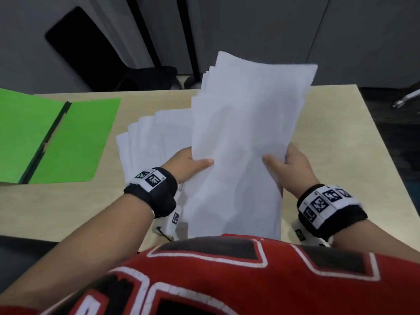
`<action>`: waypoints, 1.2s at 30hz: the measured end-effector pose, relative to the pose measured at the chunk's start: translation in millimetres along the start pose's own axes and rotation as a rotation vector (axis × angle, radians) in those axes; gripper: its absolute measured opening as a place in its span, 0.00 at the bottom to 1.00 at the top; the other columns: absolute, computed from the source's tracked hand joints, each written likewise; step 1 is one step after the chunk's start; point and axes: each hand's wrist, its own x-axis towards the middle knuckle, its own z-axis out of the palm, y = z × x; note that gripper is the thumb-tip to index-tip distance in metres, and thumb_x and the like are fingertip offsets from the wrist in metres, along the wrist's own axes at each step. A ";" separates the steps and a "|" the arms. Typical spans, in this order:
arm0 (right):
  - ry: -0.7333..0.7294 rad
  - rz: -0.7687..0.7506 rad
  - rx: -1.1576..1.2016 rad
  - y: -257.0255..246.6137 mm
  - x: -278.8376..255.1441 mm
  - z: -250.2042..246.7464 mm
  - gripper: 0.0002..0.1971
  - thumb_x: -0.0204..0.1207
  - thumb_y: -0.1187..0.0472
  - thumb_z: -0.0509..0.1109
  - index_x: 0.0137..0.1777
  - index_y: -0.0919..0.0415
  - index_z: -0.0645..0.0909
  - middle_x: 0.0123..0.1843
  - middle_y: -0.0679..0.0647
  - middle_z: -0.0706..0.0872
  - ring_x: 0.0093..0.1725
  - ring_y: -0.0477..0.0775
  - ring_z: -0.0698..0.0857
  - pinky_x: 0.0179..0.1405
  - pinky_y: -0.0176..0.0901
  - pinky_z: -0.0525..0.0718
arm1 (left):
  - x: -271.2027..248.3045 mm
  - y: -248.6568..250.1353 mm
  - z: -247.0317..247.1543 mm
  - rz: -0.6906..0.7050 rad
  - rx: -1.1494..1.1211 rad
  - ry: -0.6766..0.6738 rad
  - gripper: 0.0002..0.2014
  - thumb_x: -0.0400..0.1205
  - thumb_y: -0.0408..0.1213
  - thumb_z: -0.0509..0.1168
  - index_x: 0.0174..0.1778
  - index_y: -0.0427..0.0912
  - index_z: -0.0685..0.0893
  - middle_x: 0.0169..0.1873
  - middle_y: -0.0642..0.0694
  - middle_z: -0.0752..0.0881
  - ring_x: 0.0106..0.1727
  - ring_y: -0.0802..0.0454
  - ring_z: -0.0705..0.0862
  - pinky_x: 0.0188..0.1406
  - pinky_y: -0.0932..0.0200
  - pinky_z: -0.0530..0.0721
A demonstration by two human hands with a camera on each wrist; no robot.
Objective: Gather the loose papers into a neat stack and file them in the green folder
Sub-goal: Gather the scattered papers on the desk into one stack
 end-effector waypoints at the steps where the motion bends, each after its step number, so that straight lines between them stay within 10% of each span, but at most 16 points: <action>1: 0.037 -0.066 -0.005 -5.5 -3.4 3.4 0.14 0.78 0.60 0.69 0.63 0.53 0.80 0.53 0.46 0.88 0.50 0.46 0.87 0.50 0.42 0.84 | -1.3 2.4 4.4 0.020 -0.028 0.044 0.12 0.81 0.41 0.67 0.60 0.47 0.85 0.50 0.50 0.91 0.45 0.56 0.89 0.43 0.64 0.83; 5: 0.199 -0.314 0.059 -27.8 -16.8 12.1 0.10 0.83 0.62 0.63 0.58 0.47 0.69 0.46 0.32 0.79 0.38 0.26 0.80 0.38 0.13 0.71 | -7.5 16.0 18.4 0.147 -0.141 0.263 0.13 0.81 0.41 0.66 0.61 0.47 0.85 0.53 0.51 0.90 0.55 0.54 0.88 0.57 0.57 0.84; 11: 0.390 -0.543 0.106 -38.0 -25.0 11.4 0.12 0.82 0.65 0.60 0.64 0.58 0.70 0.51 0.42 0.78 0.46 0.34 0.77 0.47 0.14 0.69 | -22.5 24.5 19.3 0.425 -0.124 0.519 0.10 0.79 0.43 0.68 0.53 0.63 0.82 0.48 0.67 0.86 0.53 0.76 0.84 0.60 0.67 0.81; 15: 0.457 -0.663 0.120 -44.8 -32.9 12.9 0.10 0.80 0.63 0.58 0.60 0.58 0.68 0.50 0.48 0.78 0.46 0.38 0.75 0.50 0.19 0.70 | -29.1 24.0 23.2 0.536 -0.170 0.566 0.08 0.80 0.40 0.67 0.54 0.51 0.84 0.46 0.63 0.87 0.50 0.76 0.85 0.54 0.74 0.80; 19: 0.349 -0.592 0.084 -41.3 -28.1 16.7 0.20 0.78 0.57 0.64 0.67 0.62 0.69 0.54 0.25 0.74 0.54 0.30 0.76 0.55 0.27 0.75 | -29.5 20.4 22.6 0.466 -0.167 0.547 0.10 0.74 0.43 0.71 0.48 0.61 0.82 0.43 0.65 0.87 0.46 0.77 0.85 0.49 0.75 0.81; 23: 0.304 -0.519 0.120 -35.9 -26.1 16.7 0.28 0.76 0.62 0.72 0.72 0.53 0.64 0.62 0.42 0.78 0.59 0.30 0.78 0.57 0.27 0.77 | -25.9 23.8 16.0 0.464 -0.201 0.589 0.18 0.73 0.36 0.74 0.56 0.53 0.79 0.47 0.64 0.86 0.48 0.77 0.84 0.50 0.75 0.82; 27: 0.353 -0.500 0.042 -35.6 -24.9 17.0 0.19 0.78 0.70 0.67 0.63 0.50 0.70 0.47 0.31 0.75 0.45 0.17 0.74 0.41 0.13 0.68 | -22.8 31.0 15.0 0.451 -0.223 0.618 0.14 0.76 0.40 0.71 0.57 0.54 0.81 0.47 0.63 0.87 0.50 0.70 0.86 0.51 0.65 0.83; 31: 0.478 -0.523 0.197 -46.8 -31.7 13.8 0.22 0.76 0.67 0.71 0.57 0.41 0.68 0.51 0.34 0.77 0.49 0.24 0.78 0.49 0.26 0.76 | -28.6 37.5 8.9 0.534 -0.293 0.649 0.25 0.71 0.45 0.73 0.62 0.39 0.81 0.53 0.49 0.89 0.57 0.55 0.88 0.58 0.58 0.84; 36: 0.321 -0.317 0.197 -41.5 -18.9 15.7 0.20 0.75 0.66 0.71 0.65 0.54 0.73 0.49 0.39 0.83 0.46 0.25 0.81 0.45 0.17 0.74 | -28.3 34.6 4.6 0.475 -0.254 0.550 0.24 0.68 0.40 0.76 0.60 0.43 0.82 0.54 0.48 0.89 0.57 0.54 0.87 0.57 0.53 0.86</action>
